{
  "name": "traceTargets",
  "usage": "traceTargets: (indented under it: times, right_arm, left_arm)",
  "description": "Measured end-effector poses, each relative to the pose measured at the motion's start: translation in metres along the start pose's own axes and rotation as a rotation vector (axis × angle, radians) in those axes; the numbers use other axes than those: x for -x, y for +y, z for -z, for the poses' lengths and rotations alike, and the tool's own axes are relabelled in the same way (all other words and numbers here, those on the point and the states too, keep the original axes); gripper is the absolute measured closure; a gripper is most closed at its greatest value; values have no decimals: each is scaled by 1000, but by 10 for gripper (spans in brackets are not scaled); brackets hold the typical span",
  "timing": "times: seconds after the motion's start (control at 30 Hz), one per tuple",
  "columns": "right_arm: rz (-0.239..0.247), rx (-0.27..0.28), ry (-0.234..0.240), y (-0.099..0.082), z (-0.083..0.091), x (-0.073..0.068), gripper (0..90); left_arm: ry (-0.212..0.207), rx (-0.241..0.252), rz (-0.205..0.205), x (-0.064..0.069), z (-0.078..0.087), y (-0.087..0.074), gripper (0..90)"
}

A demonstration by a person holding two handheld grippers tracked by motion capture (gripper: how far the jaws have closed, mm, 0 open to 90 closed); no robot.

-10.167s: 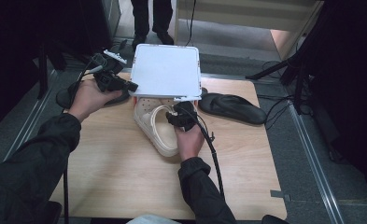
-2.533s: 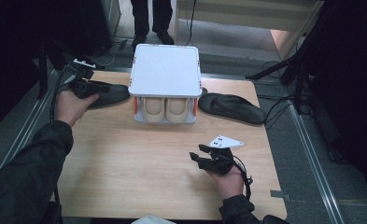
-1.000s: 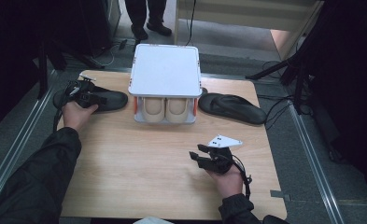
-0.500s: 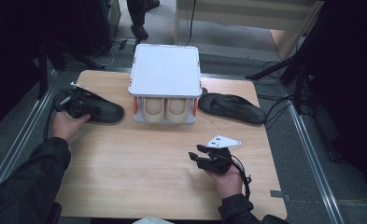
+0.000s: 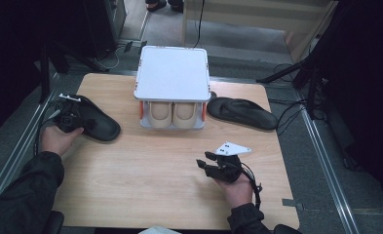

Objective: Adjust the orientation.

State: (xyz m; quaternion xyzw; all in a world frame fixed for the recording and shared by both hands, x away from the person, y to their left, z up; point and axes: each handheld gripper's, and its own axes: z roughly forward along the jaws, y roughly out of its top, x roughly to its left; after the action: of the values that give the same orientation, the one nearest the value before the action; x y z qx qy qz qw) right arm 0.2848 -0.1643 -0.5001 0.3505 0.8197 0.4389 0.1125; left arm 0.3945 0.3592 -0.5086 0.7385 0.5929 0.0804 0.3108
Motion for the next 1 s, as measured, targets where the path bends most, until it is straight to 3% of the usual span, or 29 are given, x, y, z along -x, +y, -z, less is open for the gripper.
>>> traceTargets:
  times: [0.23, 0.33, 0.5, 0.63, 0.7, 0.9, 1.0]
  right_arm:
    - [2, -5, 2, 0, -1, -1, 550]
    - [1, -4, 2, 0, -1, -1, 550]
    - [0, -4, 3, 0, -1, 0, 551]
    - [-2, -2, 1, 0, -1, 0, 550]
    - [-1, -3, 0, 0, -1, 0, 550]
    - [-3, -7, -3, 0, -1, 1, 550]
    - [-3, -5, -5, 0, -2, 1, 550]
  left_arm:
    - [-3, 24, 16, -2, 8, -9, 900]
    - [7, 57, 12, 0, 18, -7, 895]
    - [82, 104, 26, -1, 39, -1, 767]
    - [107, 145, 74, -12, 49, 1, 565]
    - [108, 144, 100, -19, 49, 2, 499]
    - [158, 164, 132, -27, 38, 3, 442]
    - [141, 168, 182, -36, 32, 4, 437]
